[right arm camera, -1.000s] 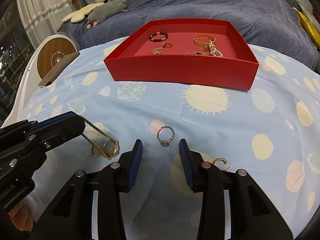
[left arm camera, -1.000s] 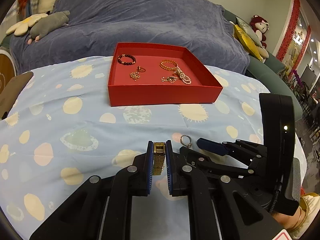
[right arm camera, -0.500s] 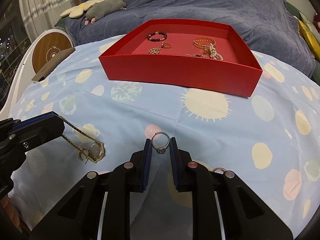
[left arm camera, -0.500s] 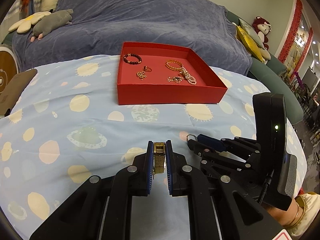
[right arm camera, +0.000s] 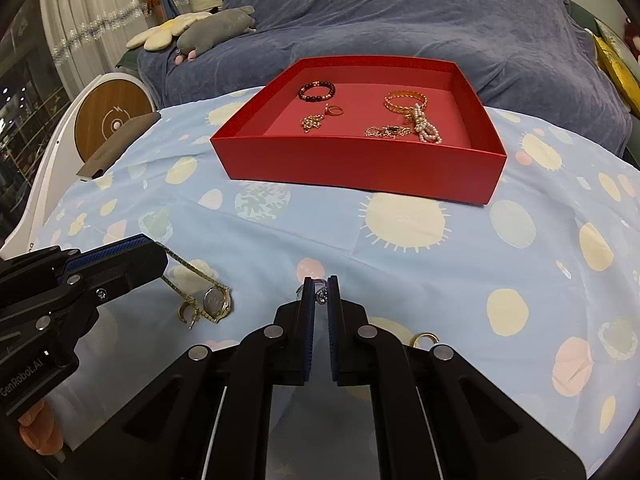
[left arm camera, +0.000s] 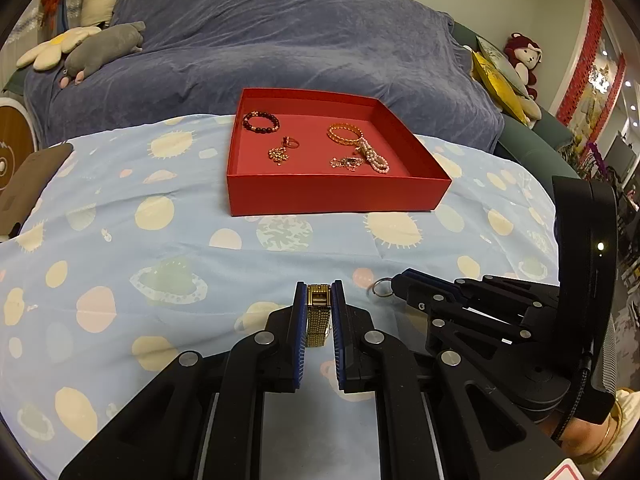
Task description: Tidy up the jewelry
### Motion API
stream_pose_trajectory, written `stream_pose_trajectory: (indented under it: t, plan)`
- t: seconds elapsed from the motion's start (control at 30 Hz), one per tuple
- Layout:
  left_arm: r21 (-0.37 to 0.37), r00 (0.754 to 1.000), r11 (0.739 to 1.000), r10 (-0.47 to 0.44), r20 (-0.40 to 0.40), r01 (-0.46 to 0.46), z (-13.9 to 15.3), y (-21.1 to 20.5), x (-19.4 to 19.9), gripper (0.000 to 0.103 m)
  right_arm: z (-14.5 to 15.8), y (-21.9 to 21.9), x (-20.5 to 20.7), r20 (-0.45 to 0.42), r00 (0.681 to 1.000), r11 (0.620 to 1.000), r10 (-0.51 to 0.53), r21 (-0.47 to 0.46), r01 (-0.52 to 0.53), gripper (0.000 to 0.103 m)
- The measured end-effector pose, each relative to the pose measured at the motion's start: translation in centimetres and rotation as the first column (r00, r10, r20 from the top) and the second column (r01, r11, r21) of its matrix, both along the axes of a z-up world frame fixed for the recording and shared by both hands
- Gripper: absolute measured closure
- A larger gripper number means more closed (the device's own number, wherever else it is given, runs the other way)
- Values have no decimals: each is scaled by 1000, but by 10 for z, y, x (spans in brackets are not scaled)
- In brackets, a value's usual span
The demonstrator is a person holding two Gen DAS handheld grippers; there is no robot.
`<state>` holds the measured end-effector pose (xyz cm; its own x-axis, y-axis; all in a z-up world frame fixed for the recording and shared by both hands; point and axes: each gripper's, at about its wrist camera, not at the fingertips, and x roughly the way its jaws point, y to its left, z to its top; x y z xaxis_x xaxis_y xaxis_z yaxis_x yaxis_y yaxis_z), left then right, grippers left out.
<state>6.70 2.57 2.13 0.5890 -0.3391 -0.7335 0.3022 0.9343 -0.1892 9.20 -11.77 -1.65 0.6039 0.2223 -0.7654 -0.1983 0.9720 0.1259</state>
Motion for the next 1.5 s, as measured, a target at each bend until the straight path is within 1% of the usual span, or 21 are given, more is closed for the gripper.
stream_pose_trajectory:
  t: [0.03, 0.37, 0.47, 0.5, 0.57, 0.6, 0.63, 0.77, 0.87, 0.97, 1.03, 1.1, 1.23, 1.5]
  plan:
    - [0, 1000, 1000, 1, 1, -1, 1, -1, 0, 94, 1, -1, -1, 0, 1000, 1000, 1, 2, -1, 103]
    - [-19, 1000, 1000, 17, 24, -17, 14, -4, 6, 94, 13, -14, -10, 28, 1000, 1000, -8, 13, 7, 103]
    - [-23, 999, 999, 23, 25, -23, 14, -2, 8, 94, 9, -16, -9, 11, 1000, 1000, 9, 23, -9, 103]
    - [-24, 999, 999, 24, 25, -23, 13, -3, 8, 94, 5, -16, -7, -3, 1000, 1000, 14, 25, -14, 100]
    - [-24, 999, 999, 25, 21, -24, 12, -3, 8, 94, -5, -16, -5, -26, 1000, 1000, 4, 31, -3, 82]
    - [-25, 1000, 999, 23, 20, -22, 11, -3, 8, 94, -9, -16, -5, -28, 1000, 999, -1, 34, 1, 65]
    - [-24, 1000, 1000, 20, 19, -19, 11, -3, 7, 94, -12, -16, -5, -30, 1000, 1000, -1, 28, 2, 64]
    - [-21, 1000, 1000, 8, 16, -8, 10, -4, 6, 94, -20, -9, -4, -41, 999, 1000, 14, 0, -14, 64]
    - [-21, 1000, 1000, 7, 10, -7, 7, -4, 5, 94, -21, -1, -5, -17, 999, 999, 32, -43, -32, 65]
    - [-20, 1000, 1000, 7, 7, -6, 6, -4, 4, 94, -22, 4, -3, -4, 999, 997, 36, -63, -36, 68]
    - [-19, 1000, 1000, 6, 8, -6, 6, -3, 4, 94, -22, 5, -2, 6, 999, 996, 36, -84, -36, 74]
    - [-22, 1000, 1000, 7, 8, -7, 6, -3, 4, 94, -22, 5, -1, 5, 999, 996, 40, -85, -40, 80]
    - [-22, 1000, 1000, 15, 7, -14, 6, -2, 3, 94, -21, 4, -3, 6, 999, 995, 38, -91, -37, 81]
    - [-37, 1000, 999, 23, 20, -22, 13, 3, 4, 94, -4, -1, -8, 31, 999, 998, 32, -48, -30, 81]
